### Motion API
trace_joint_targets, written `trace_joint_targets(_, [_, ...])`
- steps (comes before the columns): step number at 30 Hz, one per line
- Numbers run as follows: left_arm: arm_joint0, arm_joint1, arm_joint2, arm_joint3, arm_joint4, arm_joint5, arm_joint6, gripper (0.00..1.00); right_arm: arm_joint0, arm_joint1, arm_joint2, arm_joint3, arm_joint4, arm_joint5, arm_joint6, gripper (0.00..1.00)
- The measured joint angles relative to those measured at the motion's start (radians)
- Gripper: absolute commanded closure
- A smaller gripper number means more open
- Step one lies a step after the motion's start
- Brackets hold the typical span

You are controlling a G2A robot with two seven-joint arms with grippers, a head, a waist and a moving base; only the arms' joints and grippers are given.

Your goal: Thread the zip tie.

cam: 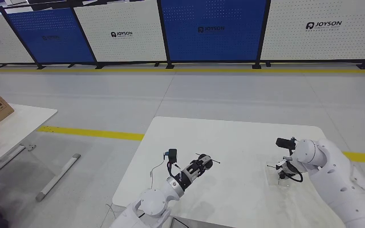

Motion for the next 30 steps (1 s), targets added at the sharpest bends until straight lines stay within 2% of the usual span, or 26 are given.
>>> trace_joint_targets(6, [0.0,0.0,0.0,0.0,0.0,0.0,0.0,1.0,0.003,-0.001,0.005,-0.007,-0.001,-0.009,0.005,1.0])
trace_joint_targets(15, [0.0,0.0,0.0,0.0,0.0,0.0,0.0,1.0,-0.018,0.013,0.041,-0.072,-0.023,-0.007,0.02,1.0])
trace_joint_targets(22, [0.0,0.0,0.0,0.0,0.0,0.0,0.0,1.0,-0.058,0.034,0.089,-0.16,-0.054,0.014,0.028,1.0])
trace_joint_targets(30, [0.0,0.0,0.0,0.0,0.0,0.0,0.0,1.0,-0.144,0.069,0.191,-0.324,-0.097,0.058,0.02,1.0])
